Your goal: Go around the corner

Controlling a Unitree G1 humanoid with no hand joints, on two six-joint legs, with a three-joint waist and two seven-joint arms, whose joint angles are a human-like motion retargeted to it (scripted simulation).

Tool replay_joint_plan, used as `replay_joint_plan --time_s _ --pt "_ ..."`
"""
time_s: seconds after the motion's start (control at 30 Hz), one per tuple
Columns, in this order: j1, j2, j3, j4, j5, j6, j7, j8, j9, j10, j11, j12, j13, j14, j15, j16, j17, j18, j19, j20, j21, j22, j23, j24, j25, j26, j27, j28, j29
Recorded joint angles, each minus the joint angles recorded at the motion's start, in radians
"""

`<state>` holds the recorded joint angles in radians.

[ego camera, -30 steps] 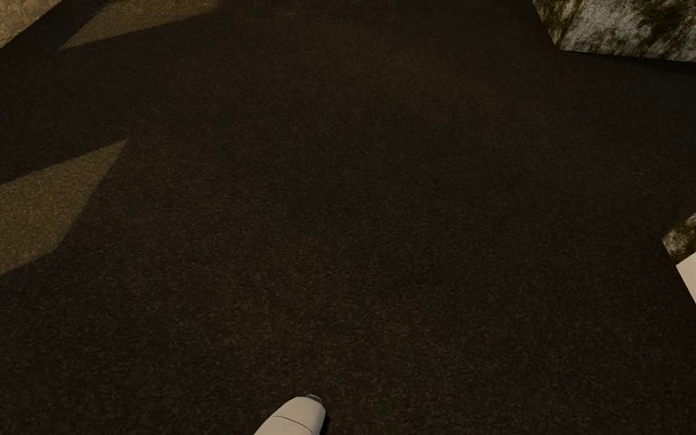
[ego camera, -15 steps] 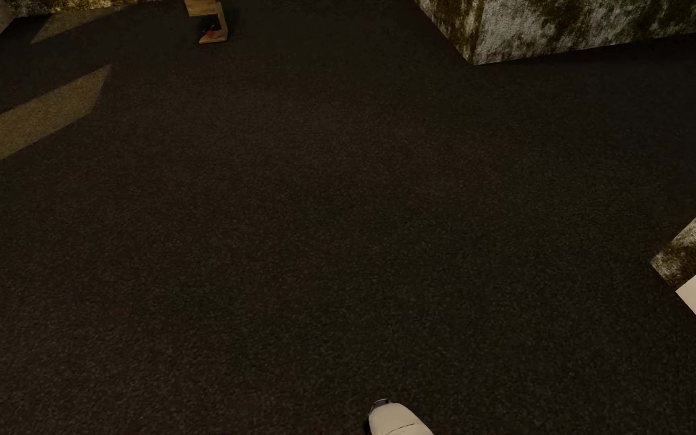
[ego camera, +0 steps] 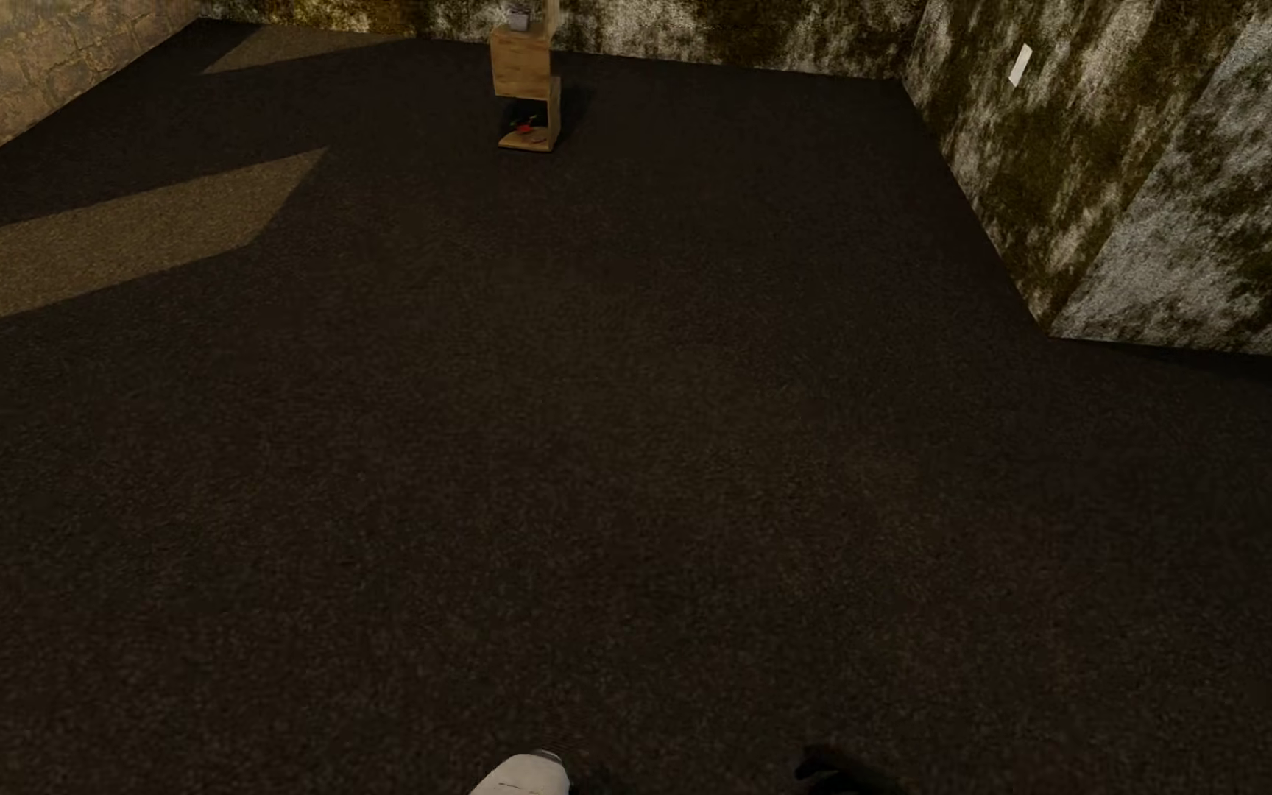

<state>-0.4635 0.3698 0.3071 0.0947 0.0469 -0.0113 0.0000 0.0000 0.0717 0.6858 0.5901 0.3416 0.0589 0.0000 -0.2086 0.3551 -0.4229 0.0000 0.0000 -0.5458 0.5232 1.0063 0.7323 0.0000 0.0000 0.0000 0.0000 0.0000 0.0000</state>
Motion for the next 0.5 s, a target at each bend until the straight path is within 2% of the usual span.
replay_joint_plan --time_s 0.03,0.07,0.1,0.13,0.17,0.2,0.23,0.27,0.3,0.33,0.37,0.4,0.43,0.47,0.5 --pt "0.030 -0.037 0.005 -0.050 -0.045 -0.033 0.000 0.000 0.006 0.082 0.181 -0.003 0.032 -0.036 0.204 -0.002 0.032 0.000 0.000 0.003 -0.010 0.025 0.032 0.000 0.000 0.000 0.000 0.000 0.000" --pt "0.067 -0.155 -0.018 -0.084 -0.040 -0.029 0.000 0.000 0.006 0.095 0.438 -0.017 0.060 -0.090 0.366 -0.009 0.044 0.000 0.000 0.020 0.005 0.033 0.048 0.000 0.000 0.000 0.000 0.000 0.000" --pt "0.139 -0.275 -0.041 -0.124 -0.058 -0.035 0.000 0.000 0.027 0.084 0.696 -0.021 0.071 -0.139 0.368 -0.015 0.057 0.000 0.000 0.050 0.033 0.010 0.069 0.000 0.000 0.000 0.000 0.000 0.000" --pt "0.234 -0.392 -0.079 -0.114 -0.054 -0.021 0.000 0.000 0.045 0.048 0.838 -0.037 0.073 -0.162 0.306 -0.014 0.057 0.000 0.000 0.040 0.104 -0.021 0.086 0.000 0.000 0.000 0.000 0.000 0.000" --pt "0.315 -0.498 -0.139 -0.092 -0.026 0.011 0.000 0.000 0.046 0.008 0.846 -0.045 0.099 -0.173 0.293 -0.017 0.077 0.000 0.000 0.043 0.104 -0.063 0.110 0.000 0.000 0.000 0.000 0.000 0.000" --pt "0.383 -0.585 -0.210 -0.087 -0.019 0.036 0.000 0.000 0.056 -0.033 0.741 -0.066 0.145 -0.187 0.328 -0.013 0.054 0.000 0.000 0.034 0.127 -0.106 0.054 0.000 0.000 0.000 0.000 0.000 0.000" --pt "0.467 -0.636 -0.260 -0.065 -0.005 0.048 0.000 0.000 0.065 -0.068 0.536 -0.085 0.151 -0.201 0.415 0.001 0.070 0.000 0.000 0.032 0.179 -0.144 0.144 0.000 0.000 0.000 0.000 0.000 0.000" --pt "0.525 -0.695 -0.307 -0.066 -0.006 0.054 0.000 0.000 0.052 -0.110 0.302 -0.096 0.182 -0.219 0.459 0.003 0.080 0.000 0.000 0.057 0.140 -0.189 0.171 0.000 0.000 0.000 0.000 0.000 0.000" --pt "0.608 -0.707 -0.335 -0.064 0.005 0.057 0.000 0.000 0.042 -0.150 0.058 -0.103 0.206 -0.251 0.355 0.011 0.080 0.000 0.000 0.075 0.136 -0.227 0.197 0.000 0.000 0.000 0.000 0.000 0.000" --pt "0.669 -0.704 -0.349 -0.082 0.013 0.044 0.000 0.000 0.025 -0.181 -0.070 -0.115 0.223 -0.294 0.004 0.024 0.073 0.000 0.000 0.109 0.165 -0.263 0.201 0.000 0.000 0.000 0.000 0.000 0.000" --pt "0.703 -0.726 -0.359 -0.088 0.005 0.038 0.000 0.000 -0.001 -0.181 -0.427 -0.120 0.245 -0.351 0.287 0.038 0.063 0.000 0.000 0.140 0.187 -0.289 0.202 0.000 0.000 0.000 0.000 0.000 0.000" --pt "0.733 -0.745 -0.372 -0.103 0.005 0.030 0.000 0.000 -0.009 -0.177 -0.455 -0.126 0.265 -0.388 0.325 0.044 0.058 0.000 0.000 0.167 0.209 -0.289 0.212 0.000 0.000 0.000 0.000 0.000 0.000" --pt "0.763 -0.779 -0.388 -0.098 0.022 0.043 0.000 0.000 0.000 -0.148 -0.095 -0.118 0.275 -0.393 -0.020 0.038 0.055 0.000 0.000 0.201 0.225 -0.280 0.225 0.000 0.000 0.000 0.000 0.000 0.000" --pt "0.779 -0.782 -0.393 -0.088 0.057 0.059 0.000 0.000 0.000 -0.081 -0.061 -0.102 0.286 -0.351 0.096 0.029 0.050 0.000 0.000 0.234 0.227 -0.253 0.235 0.000 0.000 0.000 0.000 0.000 0.000" --pt "0.726 -0.782 -0.387 -0.035 0.111 0.102 0.000 0.000 -0.004 0.089 -0.059 -0.089 0.296 -0.208 0.265 0.010 0.048 0.000 0.000 0.245 0.214 -0.221 0.247 0.000 0.000 0.000 0.000 0.000 0.000"
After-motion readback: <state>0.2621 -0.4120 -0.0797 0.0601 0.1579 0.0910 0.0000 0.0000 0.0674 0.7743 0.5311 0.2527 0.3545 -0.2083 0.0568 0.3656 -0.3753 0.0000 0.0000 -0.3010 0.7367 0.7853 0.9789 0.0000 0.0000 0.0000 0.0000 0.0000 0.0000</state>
